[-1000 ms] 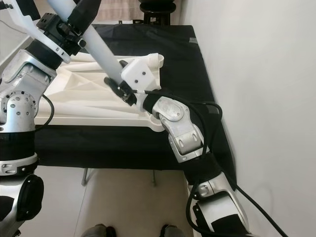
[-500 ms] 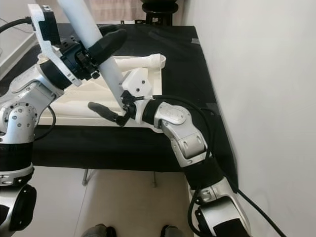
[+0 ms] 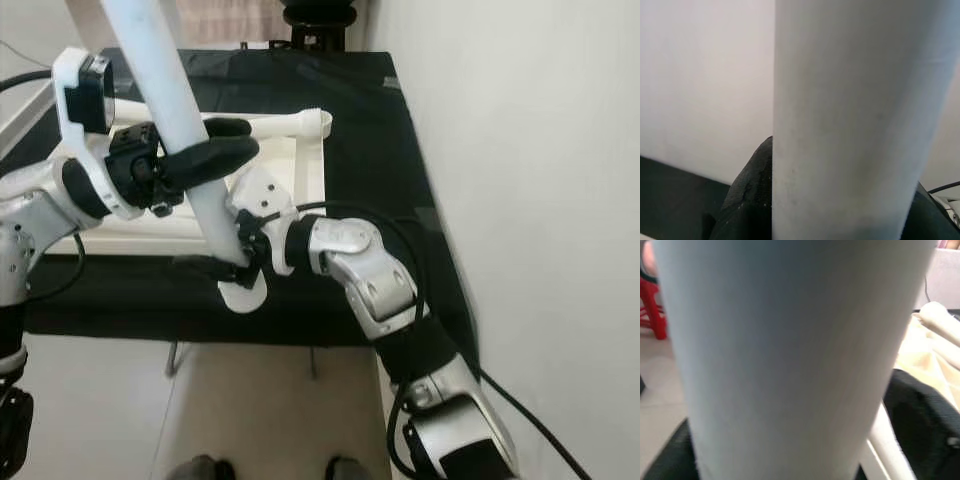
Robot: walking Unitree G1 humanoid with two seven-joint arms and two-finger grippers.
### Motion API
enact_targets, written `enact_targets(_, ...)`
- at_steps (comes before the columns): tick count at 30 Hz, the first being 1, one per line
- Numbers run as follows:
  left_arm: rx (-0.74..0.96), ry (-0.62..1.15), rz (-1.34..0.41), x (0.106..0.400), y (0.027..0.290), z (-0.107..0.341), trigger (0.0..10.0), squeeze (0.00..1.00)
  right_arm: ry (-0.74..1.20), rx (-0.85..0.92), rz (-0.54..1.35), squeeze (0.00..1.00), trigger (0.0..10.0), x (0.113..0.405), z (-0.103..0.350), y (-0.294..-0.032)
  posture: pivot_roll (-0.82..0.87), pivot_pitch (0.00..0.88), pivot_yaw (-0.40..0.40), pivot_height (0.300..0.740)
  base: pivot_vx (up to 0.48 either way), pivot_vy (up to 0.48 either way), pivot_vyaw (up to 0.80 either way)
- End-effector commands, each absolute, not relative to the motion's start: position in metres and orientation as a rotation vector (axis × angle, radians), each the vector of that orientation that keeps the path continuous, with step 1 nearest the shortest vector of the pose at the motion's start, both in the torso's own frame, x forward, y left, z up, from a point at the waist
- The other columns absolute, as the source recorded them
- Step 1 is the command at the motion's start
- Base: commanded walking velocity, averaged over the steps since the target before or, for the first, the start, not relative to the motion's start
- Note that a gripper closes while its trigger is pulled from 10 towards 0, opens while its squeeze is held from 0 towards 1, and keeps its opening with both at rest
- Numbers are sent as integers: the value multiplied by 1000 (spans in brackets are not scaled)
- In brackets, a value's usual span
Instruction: Building children table
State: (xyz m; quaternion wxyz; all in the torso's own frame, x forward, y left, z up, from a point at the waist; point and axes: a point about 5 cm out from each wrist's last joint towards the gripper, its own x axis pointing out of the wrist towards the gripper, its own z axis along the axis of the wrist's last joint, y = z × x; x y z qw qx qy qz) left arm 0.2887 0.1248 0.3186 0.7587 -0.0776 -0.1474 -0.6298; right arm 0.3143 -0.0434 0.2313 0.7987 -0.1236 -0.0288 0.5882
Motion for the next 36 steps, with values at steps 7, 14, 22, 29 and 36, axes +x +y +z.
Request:
enact_targets(7, -166, -375, -1815, 258, 88, 326, 0, 0, 69, -211, 1251, 0, 0, 317, 217, -32, -11, 122, -15, 740, 0, 0, 0)
enact_targets(14, -169, -363, -1843, 258, 88, 326, 0, 0, 38, -189, 1253, 0, 0, 317, 220, -32, -14, 116, -14, 740, 0, 0, 0)
enact_targets(22, -212, -389, -1784, 267, 90, 329, 9373, 1000, 19, -159, 1229, 0, 0, 319, 225, -31, -27, 113, -16, 740, 0, 0, 0)
enact_targets(29, -269, -463, -1552, 286, 103, 340, 10000, 1000, -9, -97, 1113, 0, 0, 330, 231, -38, -28, 105, -10, 740, 0, 0, 0)
enact_targets(36, -279, -545, -1306, 298, 141, 352, 10000, 1000, -25, -54, 996, 0, 0, 341, 233, -51, -22, 103, -12, 740, 0, 0, 0)
